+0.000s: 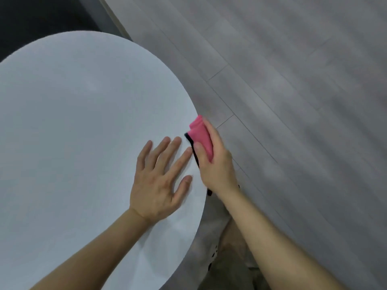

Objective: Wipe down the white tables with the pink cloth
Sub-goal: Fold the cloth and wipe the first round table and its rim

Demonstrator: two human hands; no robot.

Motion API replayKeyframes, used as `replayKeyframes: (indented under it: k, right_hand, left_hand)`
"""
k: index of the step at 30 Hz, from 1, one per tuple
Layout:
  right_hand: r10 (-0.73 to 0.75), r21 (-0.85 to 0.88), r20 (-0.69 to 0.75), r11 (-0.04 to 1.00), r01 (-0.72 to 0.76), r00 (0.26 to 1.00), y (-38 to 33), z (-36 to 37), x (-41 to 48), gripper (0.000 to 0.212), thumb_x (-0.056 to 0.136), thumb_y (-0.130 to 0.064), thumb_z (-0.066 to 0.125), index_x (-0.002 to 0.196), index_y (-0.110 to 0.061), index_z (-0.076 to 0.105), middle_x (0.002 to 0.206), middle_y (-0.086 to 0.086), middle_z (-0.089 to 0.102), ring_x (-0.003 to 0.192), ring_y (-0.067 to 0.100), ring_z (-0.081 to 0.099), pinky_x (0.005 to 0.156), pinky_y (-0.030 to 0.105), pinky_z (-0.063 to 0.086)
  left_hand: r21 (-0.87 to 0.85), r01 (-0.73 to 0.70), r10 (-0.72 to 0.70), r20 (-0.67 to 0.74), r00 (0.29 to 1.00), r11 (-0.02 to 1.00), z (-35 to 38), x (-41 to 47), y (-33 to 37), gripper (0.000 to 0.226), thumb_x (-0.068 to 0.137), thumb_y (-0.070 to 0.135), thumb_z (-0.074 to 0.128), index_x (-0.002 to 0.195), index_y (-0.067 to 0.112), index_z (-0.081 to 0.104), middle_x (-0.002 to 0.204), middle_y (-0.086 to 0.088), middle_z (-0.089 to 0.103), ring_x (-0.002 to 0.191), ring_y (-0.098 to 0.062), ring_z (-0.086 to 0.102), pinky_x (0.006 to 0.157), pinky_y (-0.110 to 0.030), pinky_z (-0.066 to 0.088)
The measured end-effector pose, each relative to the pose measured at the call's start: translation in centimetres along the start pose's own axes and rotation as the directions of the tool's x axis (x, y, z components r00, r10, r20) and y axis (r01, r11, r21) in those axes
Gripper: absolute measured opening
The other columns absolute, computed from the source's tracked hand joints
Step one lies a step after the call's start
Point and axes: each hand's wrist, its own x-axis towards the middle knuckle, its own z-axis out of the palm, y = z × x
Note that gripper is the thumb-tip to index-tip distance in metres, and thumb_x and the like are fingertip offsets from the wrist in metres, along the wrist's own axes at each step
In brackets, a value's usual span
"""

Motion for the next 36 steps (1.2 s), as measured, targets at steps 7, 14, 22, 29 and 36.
replayKeyframes:
  k: [7,14,22,29,36]
  right_hand:
    - [-0.164,-0.238,0.295,0.941,0.239,0.941,-7.3,3.8,21.3,0.05,0.107,-0.018,0.058,0.156,-0.027,0.057,0.151,-0.004,0.065,0.138,0.019,0.059,0.116,0.03,0.044]
    - [-0.14,-0.151,0.104,0.976,0.155,0.985,-2.7,-0.6,7.6,0.055,0.112,-0.014,0.056,0.165,-0.018,0.044,0.165,-0.002,0.052,0.15,0.013,0.051,0.122,0.024,0.042]
    - [-0.199,-0.16,0.34,0.951,0.265,0.919,-6.8,3.3,21.2,0.053,0.11,-0.017,0.06,0.162,-0.022,0.051,0.155,-0.002,0.062,0.139,0.014,0.06,0.116,0.024,0.046]
    - [-0.211,-0.091,0.406,0.959,0.269,0.889,-7.6,3.9,22.9,0.052,0.109,-0.011,0.06,0.161,-0.016,0.052,0.159,-0.002,0.059,0.144,0.011,0.056,0.12,0.024,0.044]
    - [-0.113,-0.088,0.461,0.981,0.173,0.88,-6.6,0.3,19.4,0.06,0.109,-0.016,0.064,0.166,-0.02,0.044,0.169,-0.01,0.045,0.154,-0.002,0.041,0.119,0.007,0.033]
  left_hand:
    - [-0.014,0.016,-0.016,0.011,1.0,1.0,-1.1,0.4,0.4,0.061,0.103,0.039,0.066,0.16,0.02,0.057,0.172,-0.007,0.045,0.16,-0.032,0.041,0.125,-0.066,0.033]
    - [-0.141,0.334,-0.358,-0.206,0.911,0.932,-3.3,7.8,-3.9,0.024,0.107,0.024,0.059,0.121,0.014,0.076,0.122,-0.002,0.074,0.111,-0.027,0.068,0.098,-0.042,0.048]
    - [0.062,0.806,-0.758,-0.306,0.576,0.588,-0.5,18.1,-12.2,0.043,0.111,0.039,0.041,0.147,0.03,0.062,0.156,0.0,0.056,0.148,-0.024,0.046,0.125,-0.044,0.03]
    - [0.12,0.829,-0.764,-0.335,0.552,0.546,0.0,18.4,-11.9,0.04,0.111,0.038,0.049,0.148,0.031,0.062,0.159,0.0,0.055,0.149,-0.025,0.047,0.126,-0.045,0.031]
    - [0.147,0.818,-0.754,-0.326,0.571,0.556,0.2,18.1,-12.2,0.04,0.113,0.036,0.049,0.15,0.027,0.062,0.161,-0.004,0.055,0.153,-0.028,0.046,0.124,-0.05,0.034]
